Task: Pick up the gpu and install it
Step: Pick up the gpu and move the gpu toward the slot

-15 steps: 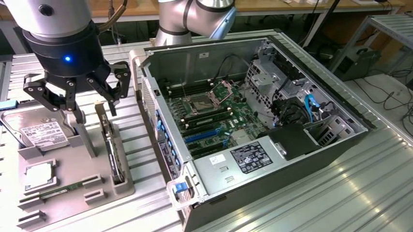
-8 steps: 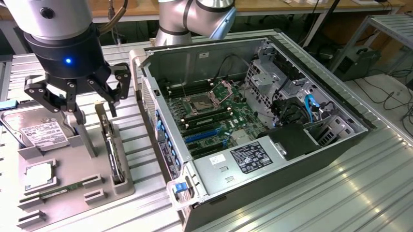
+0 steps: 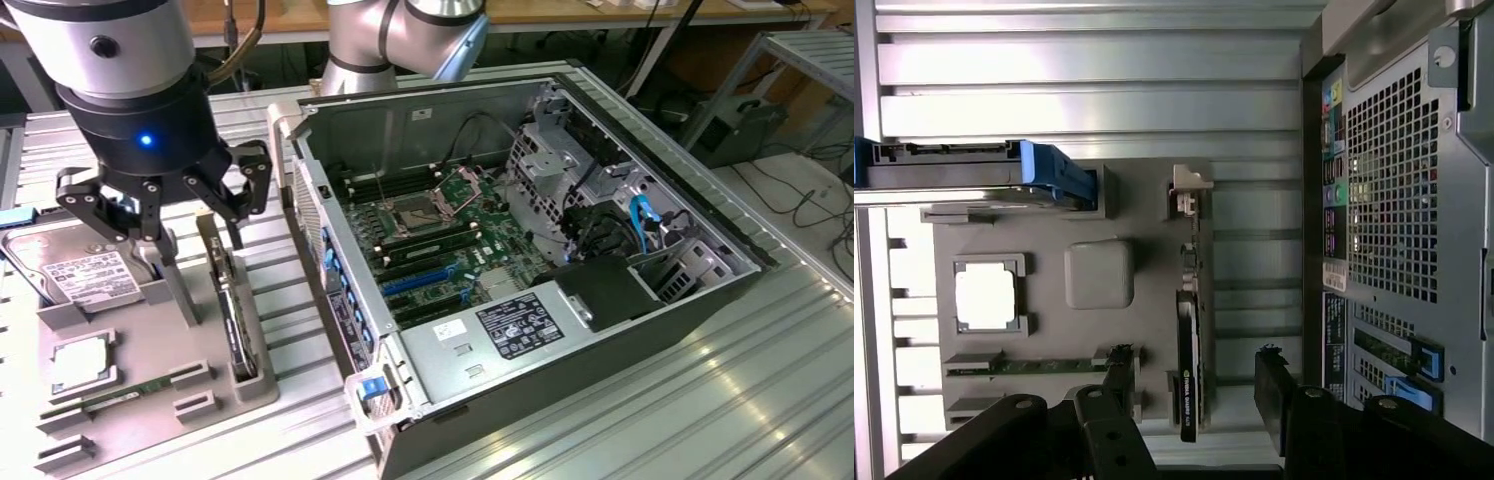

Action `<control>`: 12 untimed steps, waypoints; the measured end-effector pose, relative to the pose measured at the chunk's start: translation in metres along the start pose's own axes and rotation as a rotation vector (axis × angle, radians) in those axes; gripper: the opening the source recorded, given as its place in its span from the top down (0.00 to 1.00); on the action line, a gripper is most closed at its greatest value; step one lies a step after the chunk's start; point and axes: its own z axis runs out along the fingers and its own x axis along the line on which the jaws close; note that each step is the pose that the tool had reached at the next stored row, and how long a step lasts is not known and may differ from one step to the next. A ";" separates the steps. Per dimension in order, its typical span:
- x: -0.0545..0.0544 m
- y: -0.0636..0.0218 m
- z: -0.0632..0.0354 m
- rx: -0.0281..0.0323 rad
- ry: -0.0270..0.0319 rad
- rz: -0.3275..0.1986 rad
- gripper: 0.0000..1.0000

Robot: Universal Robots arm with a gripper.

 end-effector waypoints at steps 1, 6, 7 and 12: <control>0.000 -0.0005 0.0010 0.0000 0.0000 0.000 0.40; 0.000 -0.0022 0.0043 0.0000 0.0000 0.000 0.40; 0.000 -0.0023 0.0046 0.0001 0.0001 0.000 0.40; 0.000 -0.0023 0.0065 0.0000 0.0000 0.000 0.40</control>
